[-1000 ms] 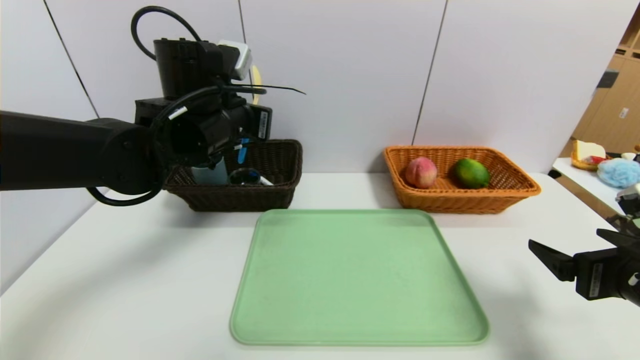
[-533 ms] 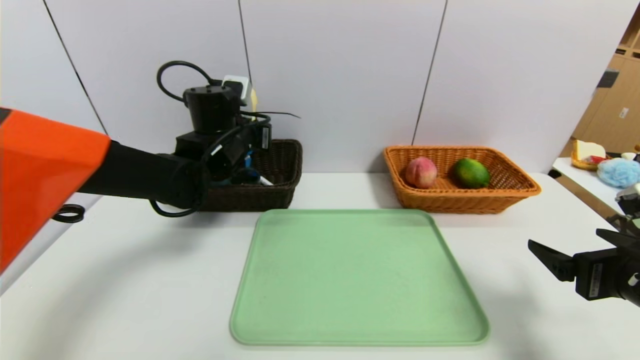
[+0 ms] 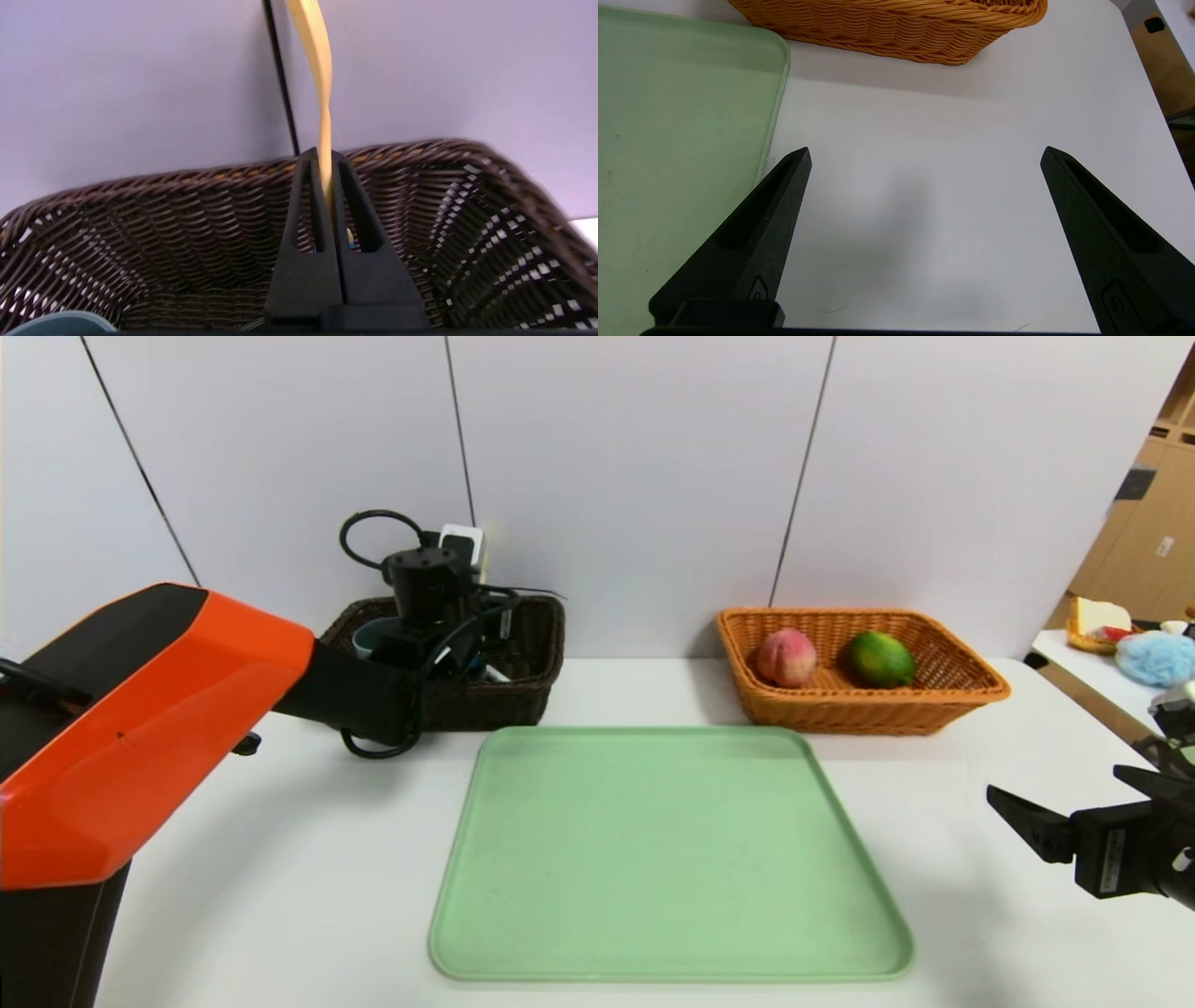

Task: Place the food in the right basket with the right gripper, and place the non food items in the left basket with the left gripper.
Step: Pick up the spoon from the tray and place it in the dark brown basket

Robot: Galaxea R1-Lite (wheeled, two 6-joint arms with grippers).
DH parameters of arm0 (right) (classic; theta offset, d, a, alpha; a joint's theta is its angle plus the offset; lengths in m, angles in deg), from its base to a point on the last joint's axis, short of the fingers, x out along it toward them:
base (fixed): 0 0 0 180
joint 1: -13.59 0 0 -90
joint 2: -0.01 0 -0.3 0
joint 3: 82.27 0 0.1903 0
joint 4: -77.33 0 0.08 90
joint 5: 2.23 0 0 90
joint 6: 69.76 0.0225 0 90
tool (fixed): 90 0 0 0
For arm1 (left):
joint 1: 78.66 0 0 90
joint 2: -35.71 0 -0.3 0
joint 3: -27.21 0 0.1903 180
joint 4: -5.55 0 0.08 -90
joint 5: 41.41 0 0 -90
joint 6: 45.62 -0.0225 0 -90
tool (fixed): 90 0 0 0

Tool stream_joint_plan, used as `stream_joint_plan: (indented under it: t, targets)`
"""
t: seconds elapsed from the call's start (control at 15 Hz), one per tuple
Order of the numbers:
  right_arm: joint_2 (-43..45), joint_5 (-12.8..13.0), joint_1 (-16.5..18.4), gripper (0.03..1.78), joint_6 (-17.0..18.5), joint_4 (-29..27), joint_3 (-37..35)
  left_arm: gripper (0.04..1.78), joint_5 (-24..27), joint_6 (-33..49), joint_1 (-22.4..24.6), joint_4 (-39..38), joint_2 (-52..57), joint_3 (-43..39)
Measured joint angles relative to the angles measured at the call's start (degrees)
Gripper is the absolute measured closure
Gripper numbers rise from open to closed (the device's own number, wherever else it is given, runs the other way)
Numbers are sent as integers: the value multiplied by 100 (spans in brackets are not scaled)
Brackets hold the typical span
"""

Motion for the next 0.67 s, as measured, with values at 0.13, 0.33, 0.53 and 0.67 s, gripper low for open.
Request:
stream_joint_plan:
  t: [0.13, 0.33, 0.53, 0.67]
  targets:
    - [0, 2, -2, 11, 0, 0, 0, 157, -1, 20, 46, -44, -39, 9]
    - [5, 0, -4, 11, 0, 5, 5, 110, 10, 30, 73, -312, -63, 17]
    - [27, 2, -4, 11, 2, 9, 22, 79, 13, 35, 79, -312, -22, 15]
    - [85, 0, -4, 11, -6, 5, 33, 63, 24, 41, 84, -251, 182, -7]
